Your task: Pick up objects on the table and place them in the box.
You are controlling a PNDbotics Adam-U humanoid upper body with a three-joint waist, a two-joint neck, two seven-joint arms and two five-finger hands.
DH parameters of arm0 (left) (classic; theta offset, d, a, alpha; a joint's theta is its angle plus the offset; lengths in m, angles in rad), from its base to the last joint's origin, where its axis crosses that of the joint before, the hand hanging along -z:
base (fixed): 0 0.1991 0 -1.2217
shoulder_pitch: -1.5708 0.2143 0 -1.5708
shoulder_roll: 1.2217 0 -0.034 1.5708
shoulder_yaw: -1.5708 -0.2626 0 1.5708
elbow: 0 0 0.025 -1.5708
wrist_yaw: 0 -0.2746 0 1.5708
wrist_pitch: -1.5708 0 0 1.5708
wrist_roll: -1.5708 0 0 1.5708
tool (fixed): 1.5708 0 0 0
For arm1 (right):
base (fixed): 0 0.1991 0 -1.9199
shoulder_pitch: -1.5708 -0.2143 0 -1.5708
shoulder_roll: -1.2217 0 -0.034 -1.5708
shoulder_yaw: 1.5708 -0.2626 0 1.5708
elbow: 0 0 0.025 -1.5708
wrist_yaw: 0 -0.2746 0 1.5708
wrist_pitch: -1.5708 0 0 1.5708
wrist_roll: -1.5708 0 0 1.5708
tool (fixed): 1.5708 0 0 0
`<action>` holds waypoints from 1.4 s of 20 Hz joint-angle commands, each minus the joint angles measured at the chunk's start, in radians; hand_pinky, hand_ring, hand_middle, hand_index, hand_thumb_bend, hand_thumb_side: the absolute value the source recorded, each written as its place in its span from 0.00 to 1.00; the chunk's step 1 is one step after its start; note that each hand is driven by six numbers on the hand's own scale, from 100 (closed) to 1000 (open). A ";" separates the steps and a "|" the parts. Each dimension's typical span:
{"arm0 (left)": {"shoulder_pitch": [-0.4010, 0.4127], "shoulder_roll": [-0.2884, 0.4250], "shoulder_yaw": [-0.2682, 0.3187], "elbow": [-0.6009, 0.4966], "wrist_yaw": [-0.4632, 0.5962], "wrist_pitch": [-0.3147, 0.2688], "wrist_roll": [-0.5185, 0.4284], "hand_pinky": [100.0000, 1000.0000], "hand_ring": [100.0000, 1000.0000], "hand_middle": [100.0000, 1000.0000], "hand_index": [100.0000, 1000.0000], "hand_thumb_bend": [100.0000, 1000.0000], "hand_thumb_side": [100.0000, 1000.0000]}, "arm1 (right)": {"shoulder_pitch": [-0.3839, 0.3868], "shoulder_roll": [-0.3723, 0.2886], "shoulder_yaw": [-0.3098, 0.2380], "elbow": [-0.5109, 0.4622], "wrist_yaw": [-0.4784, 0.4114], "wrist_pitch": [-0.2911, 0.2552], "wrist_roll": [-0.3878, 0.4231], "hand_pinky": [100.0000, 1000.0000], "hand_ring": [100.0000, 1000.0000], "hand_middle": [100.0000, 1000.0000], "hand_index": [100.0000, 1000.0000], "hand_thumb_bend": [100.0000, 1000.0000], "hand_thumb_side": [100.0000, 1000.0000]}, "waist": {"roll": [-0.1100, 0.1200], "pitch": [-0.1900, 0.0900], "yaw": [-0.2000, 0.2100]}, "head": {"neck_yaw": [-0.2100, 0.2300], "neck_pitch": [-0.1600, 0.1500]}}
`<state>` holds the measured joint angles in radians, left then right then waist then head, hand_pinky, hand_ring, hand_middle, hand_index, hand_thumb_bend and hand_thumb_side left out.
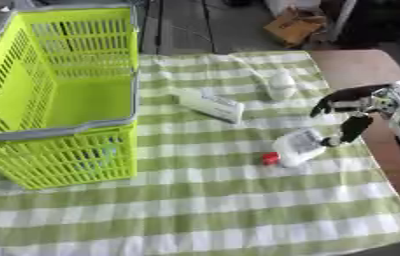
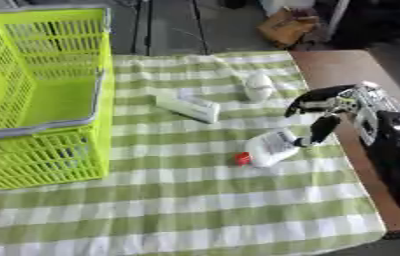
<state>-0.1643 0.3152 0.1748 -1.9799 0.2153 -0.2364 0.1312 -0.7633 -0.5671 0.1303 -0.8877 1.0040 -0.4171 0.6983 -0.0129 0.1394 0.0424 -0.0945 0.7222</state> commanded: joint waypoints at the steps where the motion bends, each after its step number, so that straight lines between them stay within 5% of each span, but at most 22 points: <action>1: -0.001 0.016 0.001 -0.020 -0.001 -0.001 -0.004 0.68 0.88 0.85 0.79 0.21 0.86 | -0.036 -0.034 0.013 -0.026 -0.053 -0.044 0.080 0.85 0.87 0.87 0.91 0.48 0.29 | -0.001 -0.014 0.001 | -0.006 -0.004; 14: 0.000 0.028 -0.001 -0.020 -0.007 0.006 -0.006 0.68 0.88 0.85 0.79 0.22 0.87 | -0.047 -0.148 0.125 -0.170 -0.218 -0.081 0.208 0.86 0.88 0.88 0.90 0.45 0.26 | -0.032 -0.017 -0.009 | -0.006 0.002; 28: -0.001 0.026 -0.002 -0.020 -0.004 0.003 -0.007 0.68 0.88 0.85 0.79 0.22 0.87 | -0.026 -0.094 0.191 -0.193 -0.012 -0.200 0.159 0.91 0.96 0.98 0.96 0.43 0.11 | -0.026 -0.017 0.002 | -0.010 -0.002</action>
<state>-0.1571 0.3171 0.1740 -1.9799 0.2105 -0.2316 0.1268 -0.7735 -0.6430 0.3242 -1.0601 0.9709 -0.4280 0.6877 -0.0396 0.1366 0.0445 -0.1019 0.7237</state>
